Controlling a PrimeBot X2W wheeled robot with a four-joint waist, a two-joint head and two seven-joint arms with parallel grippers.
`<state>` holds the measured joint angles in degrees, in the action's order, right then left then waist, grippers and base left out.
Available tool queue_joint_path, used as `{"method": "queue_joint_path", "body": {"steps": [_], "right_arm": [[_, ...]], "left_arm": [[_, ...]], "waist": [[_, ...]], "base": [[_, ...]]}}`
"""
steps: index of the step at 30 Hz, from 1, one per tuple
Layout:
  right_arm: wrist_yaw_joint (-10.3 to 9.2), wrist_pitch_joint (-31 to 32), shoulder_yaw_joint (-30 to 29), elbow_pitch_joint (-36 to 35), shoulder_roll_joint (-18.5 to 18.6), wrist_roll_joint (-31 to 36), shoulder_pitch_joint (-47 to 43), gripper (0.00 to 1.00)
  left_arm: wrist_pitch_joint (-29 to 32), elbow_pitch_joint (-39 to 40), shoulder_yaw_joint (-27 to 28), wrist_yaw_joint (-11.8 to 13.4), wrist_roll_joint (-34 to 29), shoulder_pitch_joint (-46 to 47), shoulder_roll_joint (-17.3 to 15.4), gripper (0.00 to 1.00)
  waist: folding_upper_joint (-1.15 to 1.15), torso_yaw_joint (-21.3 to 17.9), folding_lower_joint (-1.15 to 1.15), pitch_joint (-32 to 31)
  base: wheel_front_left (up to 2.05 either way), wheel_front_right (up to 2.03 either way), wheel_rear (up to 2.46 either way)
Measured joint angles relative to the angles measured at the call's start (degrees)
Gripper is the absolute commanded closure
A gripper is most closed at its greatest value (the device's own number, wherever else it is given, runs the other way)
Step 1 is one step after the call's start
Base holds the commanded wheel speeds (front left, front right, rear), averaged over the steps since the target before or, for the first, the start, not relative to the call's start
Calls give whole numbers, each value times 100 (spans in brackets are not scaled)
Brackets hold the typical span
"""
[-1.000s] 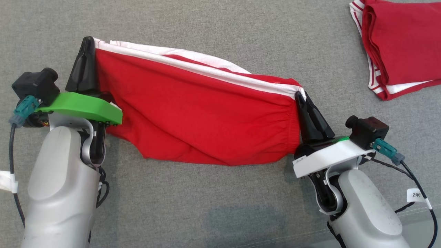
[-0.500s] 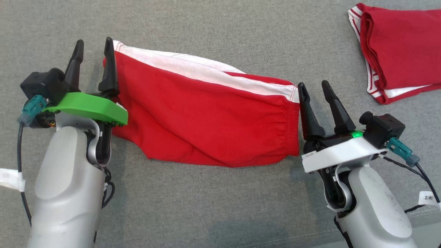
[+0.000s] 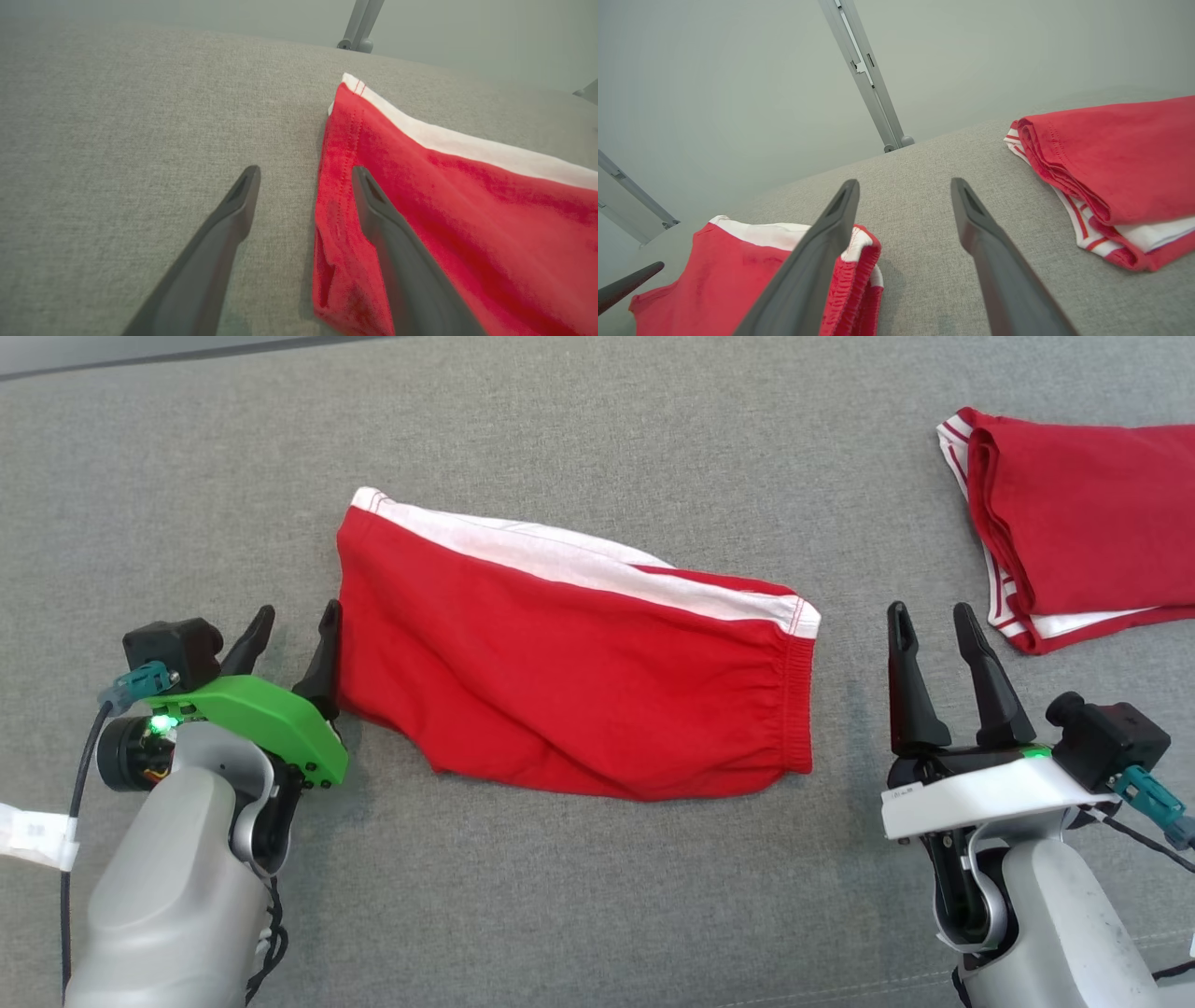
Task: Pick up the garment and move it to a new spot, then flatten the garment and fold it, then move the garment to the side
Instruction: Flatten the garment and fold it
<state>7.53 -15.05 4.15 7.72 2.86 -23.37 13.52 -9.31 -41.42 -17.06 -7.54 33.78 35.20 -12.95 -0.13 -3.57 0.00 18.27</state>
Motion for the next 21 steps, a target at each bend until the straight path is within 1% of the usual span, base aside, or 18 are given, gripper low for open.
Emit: {"method": "queue_joint_path", "body": {"steps": [6,9,17,18,19,20,21], "right_arm": [[0,0,-89,-62,0,-11,-156,0],[0,0,-88,-93,0,-23,-163,0],[0,0,-115,-135,1,-58,-188,0],[0,0,-115,-135,1,-67,-189,0],[0,0,-116,-135,1,-69,-191,0],[0,0,-120,-135,1,-74,-194,0],[0,0,-123,-136,1,-74,-202,0]], "left_arm": [[942,-232,-413,0,436,-9,-231,0],[1145,-297,-520,0,548,-53,-243,0],[1460,-356,-712,1,820,-58,-267,0],[1480,-364,-734,1,831,-58,-272,18],[1480,-367,-747,1,846,-58,-286,50],[1480,-371,-759,2,854,-58,-292,62],[1480,-363,-789,4,857,-59,-292,78]], "waist": [[0,-7,0,-226],[0,-73,0,-238],[0,-231,0,-210],[0,-245,0,-210],[0,-257,0,-213],[0,-265,0,-219],[0,-270,0,-227]], "base": [[0,0,0],[0,0,0],[0,0,0],[0,0,0],[0,0,0],[0,0,0],[0,0,0]]}}
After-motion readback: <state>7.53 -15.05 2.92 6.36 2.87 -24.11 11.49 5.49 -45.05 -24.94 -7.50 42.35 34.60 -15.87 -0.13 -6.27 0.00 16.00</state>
